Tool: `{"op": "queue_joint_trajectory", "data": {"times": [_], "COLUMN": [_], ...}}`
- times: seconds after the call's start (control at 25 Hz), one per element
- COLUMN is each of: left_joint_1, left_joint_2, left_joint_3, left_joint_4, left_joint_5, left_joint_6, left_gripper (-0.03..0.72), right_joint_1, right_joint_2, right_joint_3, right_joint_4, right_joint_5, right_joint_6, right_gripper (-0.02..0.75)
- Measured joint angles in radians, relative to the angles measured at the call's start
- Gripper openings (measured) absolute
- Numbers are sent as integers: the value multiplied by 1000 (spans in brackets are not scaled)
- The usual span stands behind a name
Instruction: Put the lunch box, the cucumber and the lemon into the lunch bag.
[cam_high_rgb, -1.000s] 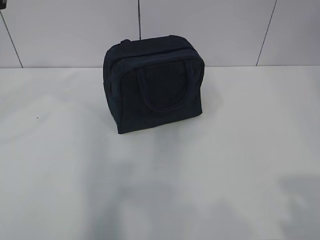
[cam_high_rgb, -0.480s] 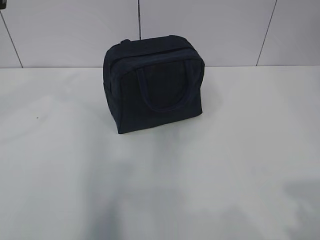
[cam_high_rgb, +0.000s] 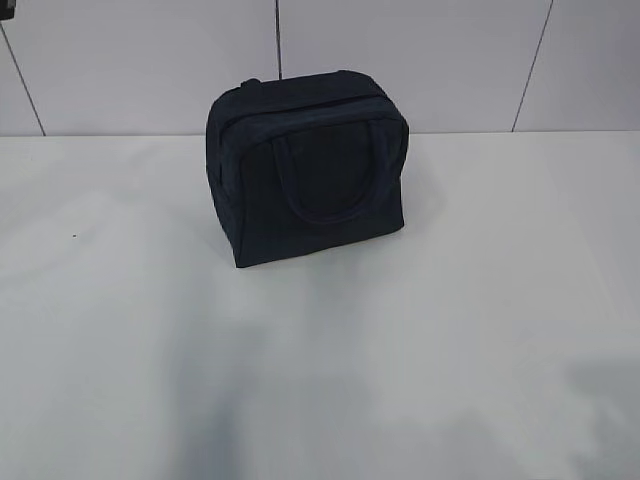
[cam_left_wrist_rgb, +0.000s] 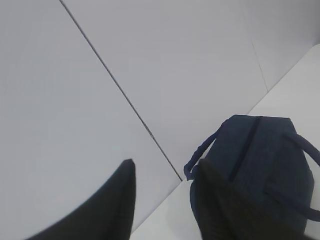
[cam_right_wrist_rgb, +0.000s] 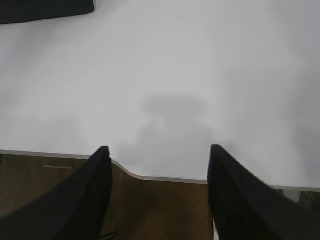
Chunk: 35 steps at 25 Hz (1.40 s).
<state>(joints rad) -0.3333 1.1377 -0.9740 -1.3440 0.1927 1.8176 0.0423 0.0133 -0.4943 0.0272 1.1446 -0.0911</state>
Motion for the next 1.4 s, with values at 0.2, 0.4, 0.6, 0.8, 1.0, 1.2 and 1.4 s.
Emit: {"op": "queue_joint_trajectory", "data": {"times": [0.2,0.4,0.6,0.8,1.0,1.2,1.4], "left_joint_1": [0,0,0,0,0,0,0], "left_joint_2": [1,6,7,7,7,7,7], "left_joint_3": [0,0,0,0,0,22,26], "left_joint_4": [0,0,-8,-34,-92,-7,377], "left_joint_5": [0,0,0,-2,-2,9,71], "left_joint_6": [0,0,0,-2,-2,-53,-432], "left_gripper": [288,288,288,288,288,288,288], "right_joint_1": [0,0,0,0,0,0,0], "right_joint_2": [0,0,0,0,0,0,0], "right_joint_3": [0,0,0,0,0,0,0], "right_joint_4": [0,0,0,0,0,0,0], "right_joint_5": [0,0,0,0,0,0,0], "right_joint_6": [0,0,0,0,0,0,0], "right_gripper": [458,457,457,458,457,457,457]}}
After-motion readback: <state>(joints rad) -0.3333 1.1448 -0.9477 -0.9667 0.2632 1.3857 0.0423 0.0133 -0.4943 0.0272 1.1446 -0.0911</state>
